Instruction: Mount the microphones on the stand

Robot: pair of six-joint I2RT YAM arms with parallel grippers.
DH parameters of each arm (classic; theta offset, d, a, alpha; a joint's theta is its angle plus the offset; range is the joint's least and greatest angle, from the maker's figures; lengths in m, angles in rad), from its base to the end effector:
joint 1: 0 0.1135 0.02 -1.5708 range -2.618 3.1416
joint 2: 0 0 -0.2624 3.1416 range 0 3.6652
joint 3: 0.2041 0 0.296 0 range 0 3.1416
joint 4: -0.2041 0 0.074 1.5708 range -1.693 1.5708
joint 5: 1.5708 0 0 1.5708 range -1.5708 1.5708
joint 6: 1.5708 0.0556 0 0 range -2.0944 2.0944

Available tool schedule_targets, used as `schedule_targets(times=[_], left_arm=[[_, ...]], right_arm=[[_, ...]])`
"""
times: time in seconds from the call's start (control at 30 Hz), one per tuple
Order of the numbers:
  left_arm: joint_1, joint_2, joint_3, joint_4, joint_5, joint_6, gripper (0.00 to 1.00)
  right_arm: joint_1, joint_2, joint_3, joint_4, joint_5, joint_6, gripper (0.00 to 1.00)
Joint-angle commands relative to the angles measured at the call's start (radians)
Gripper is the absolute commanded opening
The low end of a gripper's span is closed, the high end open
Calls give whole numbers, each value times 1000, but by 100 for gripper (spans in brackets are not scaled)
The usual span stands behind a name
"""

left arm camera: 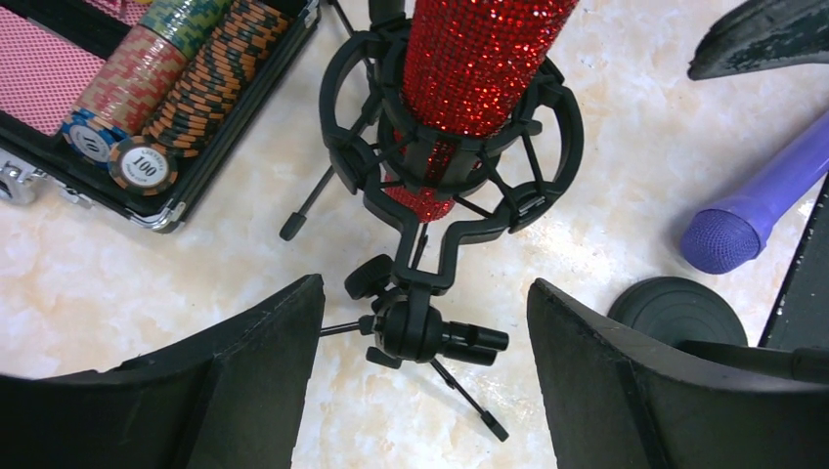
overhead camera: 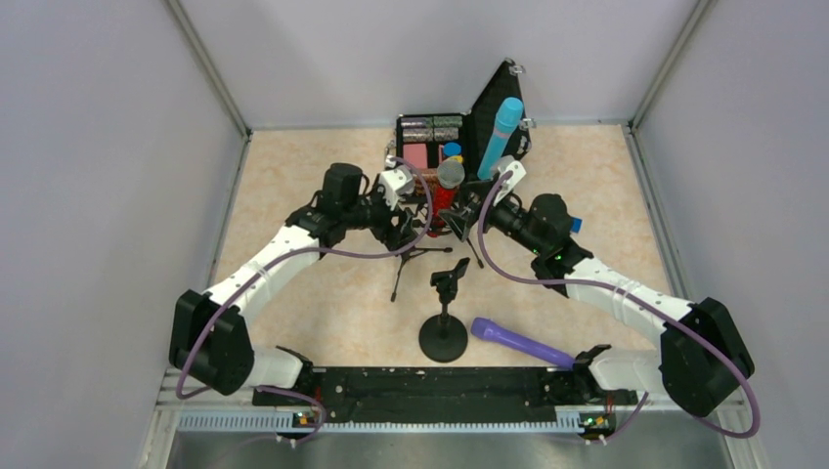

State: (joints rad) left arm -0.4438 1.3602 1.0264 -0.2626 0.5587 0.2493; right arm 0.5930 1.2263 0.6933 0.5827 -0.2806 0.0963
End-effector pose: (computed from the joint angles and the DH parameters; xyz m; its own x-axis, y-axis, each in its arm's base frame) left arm 0.3115 -0.1807 0.2638 -0.3040 0.3762 -0.8752 0.8618 0.5001 -0.0844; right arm 0.2723 0.2021 0.2712 -0.0327 0.0894 -0.9955 -0.7668 0.6366 0.0823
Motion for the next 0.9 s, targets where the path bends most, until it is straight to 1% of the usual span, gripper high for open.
schedule_targets(times=[0.0, 0.27, 0.5, 0.53, 0.57, 0.6, 0.63, 0.7, 0.83, 0.87], left_arm=[[-3, 4, 46, 18, -21, 20, 80], [-11, 21, 50, 13, 4, 21, 76], [-14, 36, 68, -8, 31, 23, 62], [-14, 36, 69, -10, 34, 27, 56], [-15, 39, 72, -14, 34, 30, 44], [-14, 42, 77, -23, 31, 30, 30], [-15, 47, 86, -33, 29, 31, 25], [-14, 56, 101, -53, 31, 33, 21], [-14, 62, 122, -84, 35, 41, 6], [-14, 61, 123, -86, 33, 42, 0]], right_arm=[[4, -27, -8, 34, 10, -21, 96], [5, -30, -8, 28, 20, -37, 96], [4, -31, -10, 31, 23, -46, 96], [5, -32, -12, 32, 23, -48, 96], [4, -34, -12, 32, 24, -50, 96], [4, -35, -14, 32, 26, -50, 96], [5, -37, -14, 32, 28, -53, 96], [4, -40, -15, 29, 32, -58, 96], [4, -48, -17, 23, 38, -65, 96], [4, -50, -17, 22, 38, -65, 96]])
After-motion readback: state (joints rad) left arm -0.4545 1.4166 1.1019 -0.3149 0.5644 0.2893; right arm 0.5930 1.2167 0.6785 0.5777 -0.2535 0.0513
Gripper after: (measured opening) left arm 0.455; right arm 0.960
